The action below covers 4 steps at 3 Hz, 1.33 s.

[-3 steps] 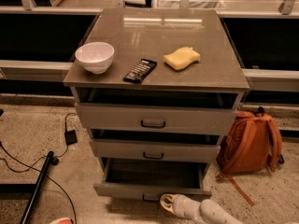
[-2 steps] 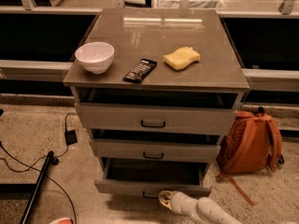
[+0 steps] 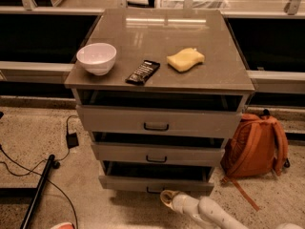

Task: Close bottom drawer

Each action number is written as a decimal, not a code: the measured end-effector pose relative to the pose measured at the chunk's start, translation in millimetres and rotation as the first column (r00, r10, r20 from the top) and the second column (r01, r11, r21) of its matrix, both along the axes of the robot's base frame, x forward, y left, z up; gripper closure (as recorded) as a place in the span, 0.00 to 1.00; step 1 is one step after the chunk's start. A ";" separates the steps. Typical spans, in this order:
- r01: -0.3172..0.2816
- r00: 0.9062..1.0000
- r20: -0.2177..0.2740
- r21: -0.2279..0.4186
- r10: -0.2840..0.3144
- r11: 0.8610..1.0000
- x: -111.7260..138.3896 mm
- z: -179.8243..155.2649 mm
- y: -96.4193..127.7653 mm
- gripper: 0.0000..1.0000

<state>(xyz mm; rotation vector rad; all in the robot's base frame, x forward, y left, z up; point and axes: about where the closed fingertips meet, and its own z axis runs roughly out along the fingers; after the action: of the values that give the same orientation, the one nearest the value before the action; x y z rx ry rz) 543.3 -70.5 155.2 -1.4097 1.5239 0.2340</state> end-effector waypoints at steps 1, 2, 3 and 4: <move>-0.007 0.998 0.070 0.020 0.005 1.000 29.2 13.3 5.3 1.00; -0.011 0.995 0.101 0.032 0.008 0.999 42.2 19.1 8.0 1.00; -0.026 0.990 0.136 0.035 0.021 0.999 59.1 25.6 9.5 1.00; -0.030 0.985 0.170 0.032 0.025 0.999 73.5 30.6 7.7 1.00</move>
Offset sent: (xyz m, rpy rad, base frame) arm 0.1006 0.0086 0.0426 0.0780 -0.2225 0.0191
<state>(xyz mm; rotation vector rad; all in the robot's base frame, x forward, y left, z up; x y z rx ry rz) 616.8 -62.8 185.8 -1.3882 1.3555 0.1517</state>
